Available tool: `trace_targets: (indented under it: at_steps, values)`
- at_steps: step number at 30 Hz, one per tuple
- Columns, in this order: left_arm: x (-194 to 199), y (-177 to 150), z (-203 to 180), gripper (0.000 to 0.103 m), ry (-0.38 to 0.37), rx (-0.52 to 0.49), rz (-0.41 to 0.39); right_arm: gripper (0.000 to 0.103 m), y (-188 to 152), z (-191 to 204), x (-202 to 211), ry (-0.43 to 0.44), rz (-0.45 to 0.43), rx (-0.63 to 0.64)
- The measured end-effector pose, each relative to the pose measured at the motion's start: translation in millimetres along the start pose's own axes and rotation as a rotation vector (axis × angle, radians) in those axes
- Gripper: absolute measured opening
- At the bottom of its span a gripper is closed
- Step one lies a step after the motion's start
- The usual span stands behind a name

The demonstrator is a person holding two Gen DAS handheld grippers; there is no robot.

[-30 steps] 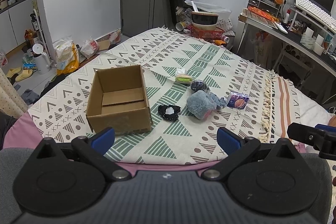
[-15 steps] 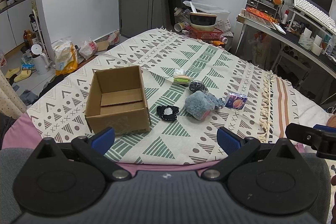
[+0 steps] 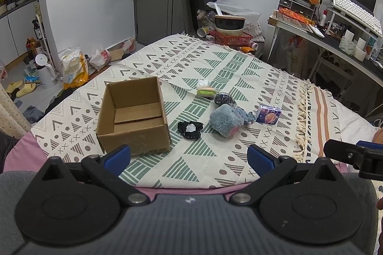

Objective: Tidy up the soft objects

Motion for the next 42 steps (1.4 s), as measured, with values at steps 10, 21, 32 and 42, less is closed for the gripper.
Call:
trace_targets:
  at_steps: [10, 21, 32, 42]
  values:
    - [-1, -1, 0, 0.102, 0.005, -0.002, -0.001, 0.103, -2, -4, -2, 0.000, 0.005, -0.010]
    - [-27, 1, 0, 0.102, 0.018, -0.016, 0.014, 0.103, -1, -14, -30, 0.015, 0.033, -0.034]
    - [-67, 16, -1, 0.102, 0.025, 0.002, 0.035, 0.103, 5, -33, -72, 0.024, 0.063, -0.122]
    - [-106, 34, -7, 0.102, -0.059, 0.060, 0.032, 0.099, 21, -34, -109, 0.054, 0.085, -0.170]
Point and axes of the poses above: each gripper's, at about its wrist camera, not at the fingertips, and x roughly against the way its jaws point, z to its left, y to its top, the point moved 1 cm from there along -x, roughly the way its jaws point, and after that the axes turned 2 degrees about -x, right-handed, at the moved point
